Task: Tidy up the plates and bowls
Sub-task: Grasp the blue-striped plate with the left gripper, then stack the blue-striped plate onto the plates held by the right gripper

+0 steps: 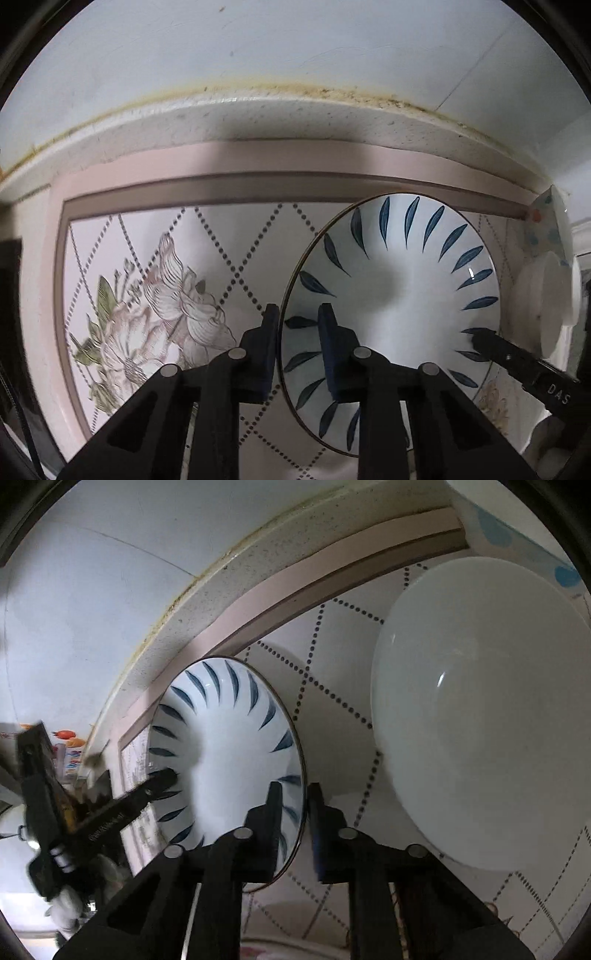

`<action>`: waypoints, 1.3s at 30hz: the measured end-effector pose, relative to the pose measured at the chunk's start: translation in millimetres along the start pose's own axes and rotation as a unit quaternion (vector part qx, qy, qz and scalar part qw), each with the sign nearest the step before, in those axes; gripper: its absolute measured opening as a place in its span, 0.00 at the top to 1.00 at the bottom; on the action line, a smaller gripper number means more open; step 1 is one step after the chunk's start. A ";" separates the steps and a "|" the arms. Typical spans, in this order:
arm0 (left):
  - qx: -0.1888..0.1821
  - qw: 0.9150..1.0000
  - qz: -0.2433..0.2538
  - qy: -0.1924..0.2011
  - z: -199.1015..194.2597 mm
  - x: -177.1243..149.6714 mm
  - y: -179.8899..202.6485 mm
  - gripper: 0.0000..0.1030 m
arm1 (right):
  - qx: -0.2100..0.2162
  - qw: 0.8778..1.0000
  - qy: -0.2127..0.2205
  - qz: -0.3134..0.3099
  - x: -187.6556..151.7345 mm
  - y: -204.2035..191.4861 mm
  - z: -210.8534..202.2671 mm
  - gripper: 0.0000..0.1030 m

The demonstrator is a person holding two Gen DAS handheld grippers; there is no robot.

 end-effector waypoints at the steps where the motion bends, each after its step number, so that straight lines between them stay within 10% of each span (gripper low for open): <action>1: 0.003 1.000 0.003 0.002 -0.4 -0.9 0.8 0.81 | -0.003 1.000 0.005 -0.003 -0.1 0.2 0.1 0.89; 39: 0.001 0.998 -0.010 0.062 -129.6 -165.1 54.7 0.81 | 0.045 0.987 0.047 -0.147 -142.8 27.2 -139.1 0.89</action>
Point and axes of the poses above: each gripper's, at about its wrist camera, not at the fingertips, and z roughly the way its jaws point, y to its right, x to its top, the point moved 3 cm from there along z, roughly the way its jaws point, and after that the axes turned 8 degrees about -x, right-handed, at the moved point
